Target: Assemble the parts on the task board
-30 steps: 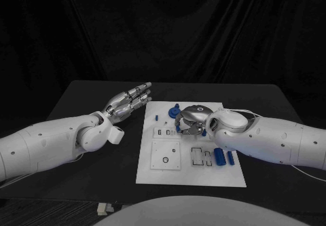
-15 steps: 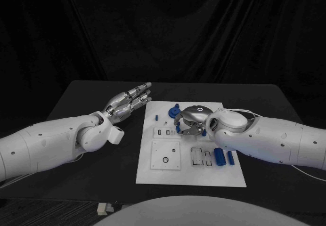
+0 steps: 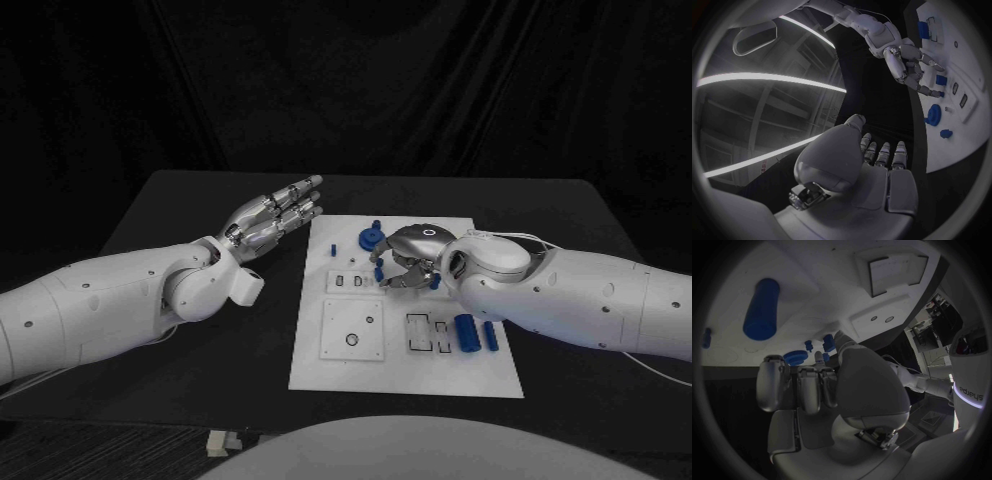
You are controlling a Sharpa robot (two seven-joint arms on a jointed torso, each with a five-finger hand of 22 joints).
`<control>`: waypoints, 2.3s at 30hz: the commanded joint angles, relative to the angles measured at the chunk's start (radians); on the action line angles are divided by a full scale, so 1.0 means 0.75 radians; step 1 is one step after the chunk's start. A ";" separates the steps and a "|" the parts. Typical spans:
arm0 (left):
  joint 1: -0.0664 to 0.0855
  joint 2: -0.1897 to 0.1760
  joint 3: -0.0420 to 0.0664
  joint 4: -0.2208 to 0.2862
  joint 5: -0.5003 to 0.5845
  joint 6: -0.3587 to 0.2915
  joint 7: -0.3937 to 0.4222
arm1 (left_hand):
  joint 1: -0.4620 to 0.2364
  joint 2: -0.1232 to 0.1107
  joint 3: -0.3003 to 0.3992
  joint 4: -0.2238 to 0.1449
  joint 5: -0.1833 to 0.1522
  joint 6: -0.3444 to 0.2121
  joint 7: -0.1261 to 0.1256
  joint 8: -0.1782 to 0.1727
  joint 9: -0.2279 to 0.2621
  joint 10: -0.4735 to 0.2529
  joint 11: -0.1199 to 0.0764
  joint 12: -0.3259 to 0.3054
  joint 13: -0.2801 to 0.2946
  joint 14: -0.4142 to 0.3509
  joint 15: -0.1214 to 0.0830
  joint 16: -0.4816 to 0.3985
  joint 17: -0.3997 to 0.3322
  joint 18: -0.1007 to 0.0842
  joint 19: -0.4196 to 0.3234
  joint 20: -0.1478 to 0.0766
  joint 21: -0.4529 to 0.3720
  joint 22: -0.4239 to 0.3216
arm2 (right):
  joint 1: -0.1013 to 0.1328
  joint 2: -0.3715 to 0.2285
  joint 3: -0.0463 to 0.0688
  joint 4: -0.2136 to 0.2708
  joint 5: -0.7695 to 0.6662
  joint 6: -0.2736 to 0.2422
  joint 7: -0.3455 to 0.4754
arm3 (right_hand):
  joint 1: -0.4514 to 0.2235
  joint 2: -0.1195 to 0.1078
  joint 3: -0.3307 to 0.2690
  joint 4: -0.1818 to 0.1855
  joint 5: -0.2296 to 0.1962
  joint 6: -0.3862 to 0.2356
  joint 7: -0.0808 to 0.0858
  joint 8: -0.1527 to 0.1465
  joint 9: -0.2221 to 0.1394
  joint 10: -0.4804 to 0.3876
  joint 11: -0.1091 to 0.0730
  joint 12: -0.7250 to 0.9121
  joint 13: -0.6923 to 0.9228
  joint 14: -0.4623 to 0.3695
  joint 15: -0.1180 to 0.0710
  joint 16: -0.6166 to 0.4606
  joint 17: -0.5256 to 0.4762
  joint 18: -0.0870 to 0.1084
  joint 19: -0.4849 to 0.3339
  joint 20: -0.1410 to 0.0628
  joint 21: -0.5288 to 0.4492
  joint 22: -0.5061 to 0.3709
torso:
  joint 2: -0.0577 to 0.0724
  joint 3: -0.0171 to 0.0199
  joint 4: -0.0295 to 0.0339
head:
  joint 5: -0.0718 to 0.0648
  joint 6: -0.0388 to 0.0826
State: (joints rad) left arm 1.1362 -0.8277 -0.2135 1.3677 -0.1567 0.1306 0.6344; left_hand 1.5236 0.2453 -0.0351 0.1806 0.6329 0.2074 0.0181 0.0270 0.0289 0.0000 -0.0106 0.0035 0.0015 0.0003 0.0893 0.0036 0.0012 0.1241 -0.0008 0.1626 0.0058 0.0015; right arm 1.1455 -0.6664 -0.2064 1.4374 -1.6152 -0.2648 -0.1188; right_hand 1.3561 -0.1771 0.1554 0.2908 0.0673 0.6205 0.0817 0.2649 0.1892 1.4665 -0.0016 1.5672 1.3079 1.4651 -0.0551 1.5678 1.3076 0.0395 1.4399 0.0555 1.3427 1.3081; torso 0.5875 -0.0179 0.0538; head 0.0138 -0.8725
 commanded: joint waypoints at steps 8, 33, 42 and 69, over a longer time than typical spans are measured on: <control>-0.002 -0.013 0.001 0.008 0.003 0.003 0.010 | 0.001 -0.001 0.008 -0.002 0.003 0.002 0.007 0.004 0.000 0.000 0.009 -0.005 -0.002 0.000 0.010 -0.005 -0.002 0.028 0.001 0.012 -0.008 -0.002 | 0.076 -0.098 0.001 0.107 -0.009 -0.180 0.042 | -0.157 -0.085 -0.410 0.013 -0.018 0.005 0.000 -0.001 -0.036 0.139 -0.004 0.005 0.351 0.141 -0.003 0.004 0.351 0.025 -0.015 -0.002 -0.017 0.247 | -0.001 0.0001 -0.0013 | -0.008 0.000; 0.141 -0.060 0.003 0.131 -0.256 -0.323 0.085 | 0.036 -0.125 0.093 0.079 -0.210 0.239 0.079 0.040 0.025 0.751 0.272 0.214 0.344 0.744 0.109 0.266 0.252 0.063 0.604 0.154 0.362 0.178 | 0.255 -0.380 0.001 0.180 0.326 -0.498 0.221 | -0.307 0.300 -0.372 -0.001 0.077 0.343 0.018 0.168 0.022 0.139 0.019 0.005 0.351 0.141 0.016 0.004 0.351 0.001 0.050 0.017 0.086 0.279 | -0.005 0.0012 -0.0022 | -0.021 0.000; 0.375 0.037 0.003 0.101 -0.835 -0.175 -0.344 | -0.235 -0.157 -0.017 0.122 -0.677 0.828 0.204 0.182 0.105 1.366 0.158 0.643 0.708 1.323 -0.020 0.931 0.595 0.079 1.195 0.036 0.704 0.331 | 0.248 -0.401 0.000 0.179 0.381 -0.458 0.218 | -0.292 0.328 -0.381 -0.001 0.110 0.357 0.015 0.175 0.031 0.139 0.019 0.005 0.351 0.141 0.016 0.004 0.351 -0.001 0.057 0.017 0.098 0.283 | -0.008 0.0064 -0.0113 | -0.005 0.000; 0.491 0.533 0.003 -0.180 -1.004 0.722 -1.564 | -0.604 -0.024 -0.265 0.127 -0.742 1.106 0.101 0.295 0.310 2.094 0.048 2.090 2.092 2.094 -0.141 2.090 2.093 -0.140 1.997 -0.091 2.046 1.999 | 0.238 -0.350 0.001 0.155 0.438 -0.320 0.178 | -0.289 0.353 -0.396 0.001 0.155 0.361 0.016 0.174 0.036 0.139 0.022 0.005 0.351 0.141 0.018 0.004 0.351 0.004 0.044 0.019 0.077 0.275 | -0.022 0.0588 -0.0767 | 0.055 0.000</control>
State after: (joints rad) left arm 1.5026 -0.4381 -0.2121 1.2416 -1.0079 0.6117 -0.4208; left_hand 1.0619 0.2235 -0.2362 0.2821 0.0717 1.0464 0.0937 0.2544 0.2626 1.4653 0.0253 1.5683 1.3100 1.4652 -0.0145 1.5682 1.3080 0.0292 1.4624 0.0929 1.5362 1.3080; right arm 1.3263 -0.9296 -0.2068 1.5555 -1.2922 -0.5389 0.0336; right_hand 1.1407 0.0781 -0.1351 0.2896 0.1803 0.8842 0.0915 0.3929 0.2154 1.4666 0.0056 1.5672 1.3075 1.4650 -0.0480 1.5678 1.3074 0.0547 1.4598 0.0681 1.4038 1.3074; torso 0.5702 0.0233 0.0015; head 0.0491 -0.8725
